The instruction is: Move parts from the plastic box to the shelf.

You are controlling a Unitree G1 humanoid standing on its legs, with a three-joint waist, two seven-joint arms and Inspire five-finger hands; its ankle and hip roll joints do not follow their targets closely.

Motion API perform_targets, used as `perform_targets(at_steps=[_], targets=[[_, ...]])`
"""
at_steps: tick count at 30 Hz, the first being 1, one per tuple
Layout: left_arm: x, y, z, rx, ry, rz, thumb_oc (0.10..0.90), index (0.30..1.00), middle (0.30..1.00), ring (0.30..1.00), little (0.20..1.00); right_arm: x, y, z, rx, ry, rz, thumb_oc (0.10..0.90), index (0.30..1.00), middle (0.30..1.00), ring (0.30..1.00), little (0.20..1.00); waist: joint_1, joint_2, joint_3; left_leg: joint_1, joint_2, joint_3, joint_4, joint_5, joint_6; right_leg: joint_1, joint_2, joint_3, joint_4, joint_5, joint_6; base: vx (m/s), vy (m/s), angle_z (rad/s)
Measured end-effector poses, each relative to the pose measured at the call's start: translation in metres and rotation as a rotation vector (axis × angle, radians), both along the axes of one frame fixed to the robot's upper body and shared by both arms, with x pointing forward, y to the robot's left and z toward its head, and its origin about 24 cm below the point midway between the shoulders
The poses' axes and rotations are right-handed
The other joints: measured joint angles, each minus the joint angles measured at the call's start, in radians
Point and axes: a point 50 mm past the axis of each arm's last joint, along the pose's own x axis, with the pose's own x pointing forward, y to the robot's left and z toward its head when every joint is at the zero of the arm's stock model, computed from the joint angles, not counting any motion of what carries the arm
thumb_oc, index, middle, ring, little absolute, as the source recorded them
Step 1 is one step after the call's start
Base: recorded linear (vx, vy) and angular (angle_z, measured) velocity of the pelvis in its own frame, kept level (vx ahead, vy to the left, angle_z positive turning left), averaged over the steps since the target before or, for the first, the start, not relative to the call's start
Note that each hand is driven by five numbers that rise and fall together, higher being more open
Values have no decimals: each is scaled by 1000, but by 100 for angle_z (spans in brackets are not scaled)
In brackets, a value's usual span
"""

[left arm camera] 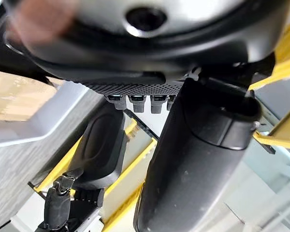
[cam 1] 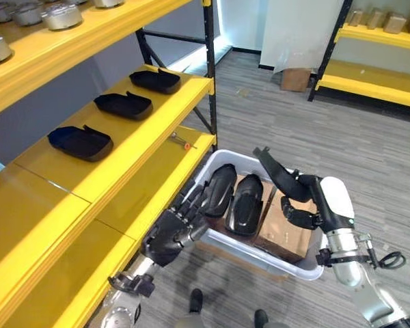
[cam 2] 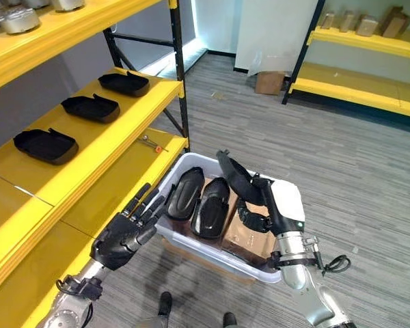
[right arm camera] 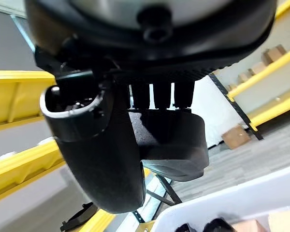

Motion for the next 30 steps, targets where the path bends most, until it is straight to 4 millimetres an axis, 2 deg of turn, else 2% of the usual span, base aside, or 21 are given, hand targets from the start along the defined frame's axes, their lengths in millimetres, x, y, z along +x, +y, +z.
perform_targets(at_steps=[1,2,3,4,6,8,9,10,11,12,13,14,15,16,17,18,19,20,23,25,30], targets=[[3,-4,1,-9,-10,-13,900,1000,1000,1000,1000,-6,-7,-4,1,16,-33,400,300,300,300,300,-33,5,0,-15,-26,44,0,27,34,26,-22,-67,-9,-5,1,-160,122,143],[4,-7,4,-14,-24,-25,900,1000,1000,1000,1000,-10,-11,-6,1,28,-54,400,300,300,300,300,-46,9,-1,-22,-28,101,-5,3,75,34,-30,-107,-9,-13,1,-150,214,198],[5,-6,8,2,-49,-43,900,1000,1000,1000,1000,-16,-13,-12,-3,55,-66,400,300,300,300,300,-46,5,1,-37,-8,267,-4,-95,116,37,-51,-153,-7,-13,-4,-111,231,150],[4,-4,11,20,-59,-54,900,1000,1000,1000,1000,-18,-12,-11,-1,53,-63,400,300,300,300,300,-41,-5,4,-38,-10,297,1,-122,101,31,-68,-152,-7,-23,-9,-59,205,109],[-1,0,13,42,-65,-52,900,1000,1000,1000,1000,-17,-8,-10,7,55,-42,400,300,300,300,300,-30,-20,17,-38,-15,342,61,-129,121,39,-101,-170,15,-56,-2,-27,187,35],[0,-1,13,41,-65,-50,900,1000,1000,1000,1000,-18,-6,-11,15,64,-34,400,300,300,300,300,-42,-11,13,-12,-11,376,63,-126,101,75,-111,-198,48,-74,13,47,292,38],[6,-5,18,38,-94,-55,900,1000,1000,1000,1000,-17,-7,-8,12,53,-32,400,300,300,300,300,-47,-22,14,0,-28,411,44,-133,75,97,-134,-220,45,-80,23,26,420,63],[13,-8,24,48,-116,-71,900,1000,1000,1000,1000,-17,-7,-8,21,50,-33,400,300,300,300,300,-68,-44,16,1,-25,494,52,-165,54,119,-169,-270,30,-74,29,-2,345,98],[21,-11,31,53,-152,-91,900,1000,1000,1000,1000,-16,-8,-6,28,44,-32,400,300,300,300,300,-94,-64,20,-4,-22,540,94,-173,89,124,-191,-299,41,-80,36,5,298,89],[26,-14,37,44,-180,-92,900,1000,1000,1000,1000,-15,-8,-4,26,36,-30,400,300,300,300,300,-89,-68,22,-6,-15,533,141,-171,112,114,-204,-296,66,-89,42,74,305,56],[27,-15,38,39,-191,-86,900,1000,1000,1000,1000,-14,-8,-3,26,29,-27,400,300,300,300,300,-93,-59,17,-3,-8,544,158,-162,105,114,-203,-296,80,-92,44,65,241,30],[29,-16,39,39,-191,-83,900,1000,1000,1000,1000,-13,-7,-3,37,27,-28,400,300,300,300,300,-108,-57,15,0,-27,526,161,-131,103,123,-213,-299,106,-92,44,133,438,46],[31,-16,39,38,-179,-61,900,1000,1000,1000,1000,-13,-4,-5,78,30,-28,400,300,300,300,300,-113,-70,16,36,-62,504,124,-121,117,97,-251,-299,204,-88,39,133,444,60],[31,-14,36,41,-167,-36,900,1000,1000,1000,1000,-12,2,-6,125,28,-26,400,300,300,300,300,-113,-66,16,66,-76,487,79,-125,140,66,-244,-273,238,-139,32,158,566,60],[32,-11,33,49,-143,-5,900,1000,1000,1000,1000,-8,12,-7,154,26,7,400,300,300,300,300,-105,-67,15,102,-99,469,35,-118,148,57,-211,-261,161,-140,14,100,427,45],[32,-9,33,56,-138,0,900,1000,1000,1000,1000,-7,16,-6,159,21,23,400,300,300,300,300,-93,-73,13,108,-113,469,30,-120,149,47,-195,-255,123,-115,6,81,379,58],[29,-8,31,54,-130,2,900,1000,1000,1000,1000,-7,19,-4,165,14,33,400,300,300,300,300,-85,-71,12,115,-133,451,26,-125,151,65,-199,-251,120,-82,47,59,297,34],[23,-3,29,49,-125,18,900,1000,1000,1000,1000,-6,23,-1,176,2,49,400,300,300,300,300,-63,-68,12,116,-142,451,23,-136,146,66,-206,-256,121,-79,51,49,251,33],[15,9,23,51,-94,63,900,1000,1000,1000,1000,-3,32,4,181,-8,101,400,300,300,300,300,-25,-68,12,117,-154,431,24,-133,149,69,-219,-285,140,-60,38,25,269,26],[12,15,22,68,-83,75,900,1000,1000,1000,1000,2,35,9,177,-23,122,400,300,300,300,300,10,-68,12,119,-162,405,24,-139,160,48,-235,-306,221,-50,29,33,315,41],[6,27,21,78,-85,110,900,1000,1000,1000,1000,5,37,13,169,-41,131,400,300,300,300,300,56,-69,12,145,-187,365,19,-152,178,19,-290,-327,364,-38,43,-3,182,26]])
